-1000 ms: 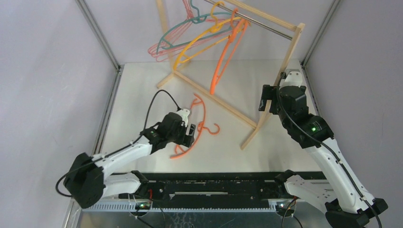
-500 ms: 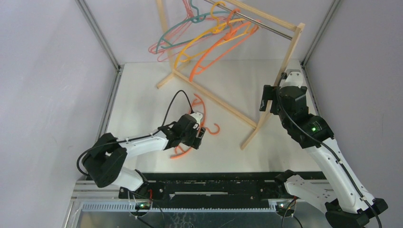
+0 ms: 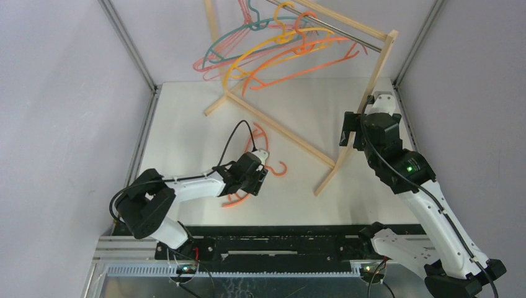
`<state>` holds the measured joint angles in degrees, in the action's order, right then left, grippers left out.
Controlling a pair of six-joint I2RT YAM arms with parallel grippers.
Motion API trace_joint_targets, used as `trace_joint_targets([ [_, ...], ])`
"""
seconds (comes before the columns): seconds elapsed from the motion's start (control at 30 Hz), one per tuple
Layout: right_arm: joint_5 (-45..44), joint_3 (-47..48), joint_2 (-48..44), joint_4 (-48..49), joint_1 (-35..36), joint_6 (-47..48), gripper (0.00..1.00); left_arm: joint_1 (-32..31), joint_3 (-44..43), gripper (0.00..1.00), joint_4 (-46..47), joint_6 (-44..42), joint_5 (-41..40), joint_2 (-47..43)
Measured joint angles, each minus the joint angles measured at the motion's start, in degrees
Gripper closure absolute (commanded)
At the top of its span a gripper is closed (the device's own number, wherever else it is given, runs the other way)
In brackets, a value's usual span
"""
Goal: Organize the hangers
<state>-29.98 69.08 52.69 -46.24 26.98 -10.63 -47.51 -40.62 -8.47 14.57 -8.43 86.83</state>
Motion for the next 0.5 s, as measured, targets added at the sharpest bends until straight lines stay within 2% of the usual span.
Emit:
trace_joint_targets([
  [0.07, 0.0, -0.2, -0.1, 0.0, 0.0, 0.0, 0.00, 0.0, 0.0, 0.64, 0.7, 0.0, -0.6, 0.4],
  [0.13, 0.0, -0.6, -0.2, 0.0, -0.1, 0.0, 0.00, 0.0, 0.0, 0.83, 1.5, -0.1, -0.9, 0.8],
  [0.17, 0.0, -0.7, -0.2, 0.1, -0.2, 0.0, 0.00, 0.0, 0.0, 0.96, 1.9, 0.0, -0.9, 1.0],
  [0.2, 0.0, -0.8, -0.2, 0.0, -0.2, 0.0, 0.00, 0.0, 0.0, 0.99, 2.5, -0.1, -0.8, 1.1],
  [0.5, 0.0, -0.8, -0.3, 0.1, -0.4, 0.0, 0.00, 0.0, 0.3, 1.00, 4.1, -0.1, 0.4, 1.1],
])
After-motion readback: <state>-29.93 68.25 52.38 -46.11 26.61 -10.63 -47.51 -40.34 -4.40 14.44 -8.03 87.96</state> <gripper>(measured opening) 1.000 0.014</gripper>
